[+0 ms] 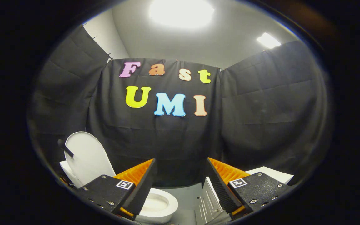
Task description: Open the toilet lid.
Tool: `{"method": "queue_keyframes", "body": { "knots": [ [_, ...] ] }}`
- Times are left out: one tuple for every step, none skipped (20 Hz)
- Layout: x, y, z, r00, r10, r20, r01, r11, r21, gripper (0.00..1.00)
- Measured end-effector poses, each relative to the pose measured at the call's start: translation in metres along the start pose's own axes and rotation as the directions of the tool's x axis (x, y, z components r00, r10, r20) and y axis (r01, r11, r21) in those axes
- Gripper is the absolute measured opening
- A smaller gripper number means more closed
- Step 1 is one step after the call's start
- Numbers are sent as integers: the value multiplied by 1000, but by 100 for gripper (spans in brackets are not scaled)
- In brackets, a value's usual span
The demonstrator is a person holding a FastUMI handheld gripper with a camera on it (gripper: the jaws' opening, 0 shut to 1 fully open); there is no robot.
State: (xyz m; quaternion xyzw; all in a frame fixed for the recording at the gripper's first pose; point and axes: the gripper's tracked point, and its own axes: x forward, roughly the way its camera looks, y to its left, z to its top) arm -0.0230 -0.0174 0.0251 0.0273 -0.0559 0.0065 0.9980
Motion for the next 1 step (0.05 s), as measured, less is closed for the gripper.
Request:
{"method": "queue_keyframes", "body": {
  "knots": [
    [-3, -5, -2, 1000, -3, -9, 3, 1000, -15, 95]
  ]
}}
